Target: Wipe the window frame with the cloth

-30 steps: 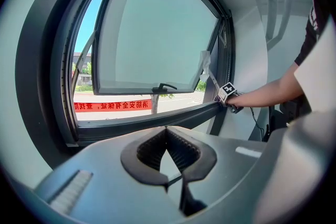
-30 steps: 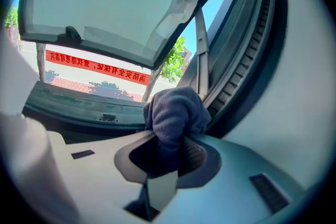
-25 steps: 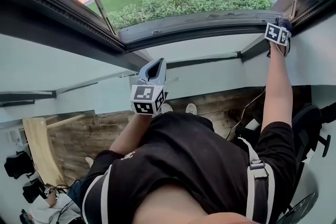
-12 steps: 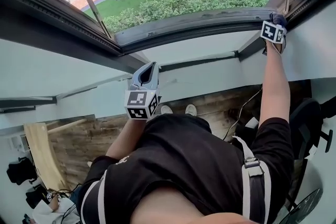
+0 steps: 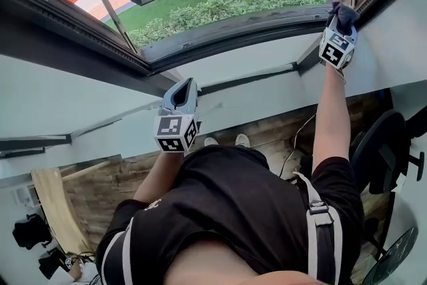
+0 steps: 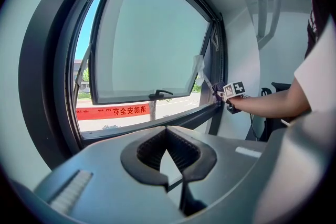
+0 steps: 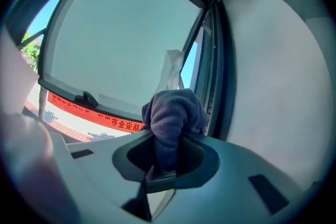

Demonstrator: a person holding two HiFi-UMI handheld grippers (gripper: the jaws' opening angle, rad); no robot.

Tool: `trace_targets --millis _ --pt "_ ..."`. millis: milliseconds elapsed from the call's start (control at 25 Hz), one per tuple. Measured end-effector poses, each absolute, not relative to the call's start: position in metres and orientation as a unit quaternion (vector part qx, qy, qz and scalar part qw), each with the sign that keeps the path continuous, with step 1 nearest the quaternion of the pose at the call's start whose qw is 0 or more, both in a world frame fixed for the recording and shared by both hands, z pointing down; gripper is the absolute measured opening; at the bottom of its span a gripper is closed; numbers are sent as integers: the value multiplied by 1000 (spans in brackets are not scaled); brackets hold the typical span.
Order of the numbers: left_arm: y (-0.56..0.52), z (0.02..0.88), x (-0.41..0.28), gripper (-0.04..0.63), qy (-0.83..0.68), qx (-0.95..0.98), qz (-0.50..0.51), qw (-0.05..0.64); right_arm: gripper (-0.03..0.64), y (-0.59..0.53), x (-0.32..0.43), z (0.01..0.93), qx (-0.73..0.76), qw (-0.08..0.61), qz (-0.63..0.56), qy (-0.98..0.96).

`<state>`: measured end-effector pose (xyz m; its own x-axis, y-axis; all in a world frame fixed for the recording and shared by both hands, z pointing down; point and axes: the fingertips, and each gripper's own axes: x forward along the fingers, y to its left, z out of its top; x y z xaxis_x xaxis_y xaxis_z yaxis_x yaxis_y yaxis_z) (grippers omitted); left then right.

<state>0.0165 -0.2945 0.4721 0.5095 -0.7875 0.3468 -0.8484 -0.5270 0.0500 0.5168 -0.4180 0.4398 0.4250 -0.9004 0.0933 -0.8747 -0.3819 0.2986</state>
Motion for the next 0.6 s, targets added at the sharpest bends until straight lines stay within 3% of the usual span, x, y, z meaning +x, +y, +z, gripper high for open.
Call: trace_targets --millis 280,600 --pt "-299 465 22 9 -456 876 113 107 80 -367 414 383 802 80 -115 -581" --pt "-297 440 30 9 -444 889 55 95 81 -303 306 336 758 -18 -115 -641"
